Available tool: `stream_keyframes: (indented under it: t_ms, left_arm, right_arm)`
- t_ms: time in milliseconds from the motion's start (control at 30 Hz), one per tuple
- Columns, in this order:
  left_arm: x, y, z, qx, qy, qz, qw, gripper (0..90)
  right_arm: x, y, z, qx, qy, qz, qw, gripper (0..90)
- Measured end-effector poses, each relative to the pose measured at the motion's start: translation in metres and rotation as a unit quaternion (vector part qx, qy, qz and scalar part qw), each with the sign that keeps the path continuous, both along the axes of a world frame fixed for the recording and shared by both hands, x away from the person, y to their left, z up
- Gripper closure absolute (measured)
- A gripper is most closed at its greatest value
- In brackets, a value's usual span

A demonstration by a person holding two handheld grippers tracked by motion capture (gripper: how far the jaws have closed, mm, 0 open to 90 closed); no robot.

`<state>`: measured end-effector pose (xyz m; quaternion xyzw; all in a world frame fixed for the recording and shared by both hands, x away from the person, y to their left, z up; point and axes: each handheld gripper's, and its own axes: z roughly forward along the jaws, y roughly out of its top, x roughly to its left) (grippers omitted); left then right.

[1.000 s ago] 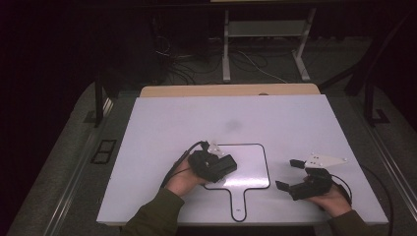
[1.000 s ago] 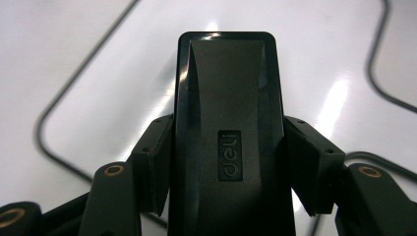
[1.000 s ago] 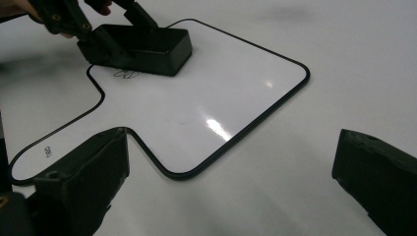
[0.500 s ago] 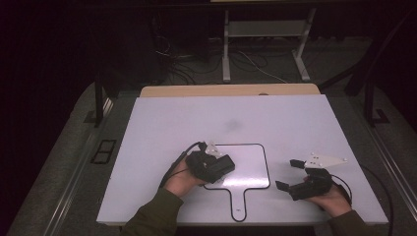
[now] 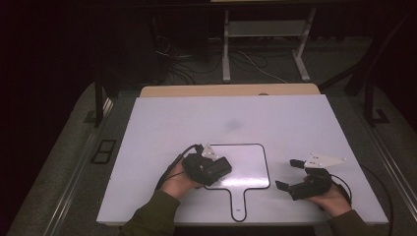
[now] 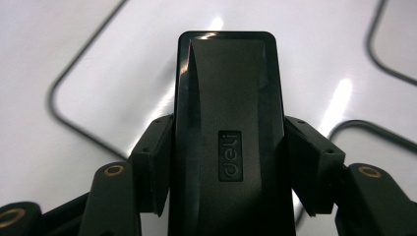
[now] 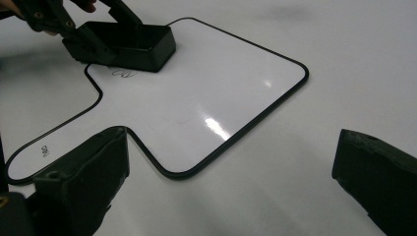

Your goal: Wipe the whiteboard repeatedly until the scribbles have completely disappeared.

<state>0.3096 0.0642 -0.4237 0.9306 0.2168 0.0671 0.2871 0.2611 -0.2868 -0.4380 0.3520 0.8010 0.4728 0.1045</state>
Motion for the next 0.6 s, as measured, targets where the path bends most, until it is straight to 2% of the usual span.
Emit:
stream_keyframes:
  t_ms: [133, 233, 333, 433, 467, 500, 567, 600]
  left_arm:
    - [-0.005, -0.008, 0.001, 0.009, -0.012, -0.015, 0.9998, 39.7]
    - [0.002, -0.006, 0.0, 0.013, -0.02, -0.003, 0.9997, 39.7]
    - [0.007, -0.004, 0.0, 0.011, -0.019, 0.003, 0.9998, 39.7]
    - [0.001, -0.007, 0.0, 0.009, -0.012, -0.007, 0.9999, 39.7]
    - [-0.002, -0.007, 0.001, 0.014, -0.011, -0.018, 0.9997, 39.7]
    - [-0.005, -0.008, 0.0, 0.008, -0.007, -0.019, 0.9998, 39.7]
    - [-0.005, -0.007, 0.0, 0.008, -0.007, -0.019, 0.9998, 39.7]
    - [-0.003, -0.007, 0.001, 0.016, -0.017, -0.016, 0.9996, 39.7]
  right_arm:
    - [0.0, 0.0, 0.0, -0.001, -0.001, 0.001, 1.0, 0.0]
    - [0.0, 0.0, 0.0, -0.001, -0.001, -0.001, 1.0, 0.0]
    - [0.0, 0.0, 0.0, -0.002, -0.002, 0.0, 1.0, 0.0]
    - [0.0, 0.0, 0.0, 0.0, -0.001, 0.0, 1.0, 0.0]
    - [0.0, 0.0, 0.0, 0.0, -0.001, -0.001, 1.0, 0.0]
    - [0.0, 0.0, 0.0, 0.0, -0.001, -0.001, 1.0, 0.0]
    - [0.0, 0.0, 0.0, 0.0, -0.001, -0.001, 1.0, 0.0]
    - [0.0, 0.0, 0.0, 0.0, -0.001, 0.0, 1.0, 0.0]
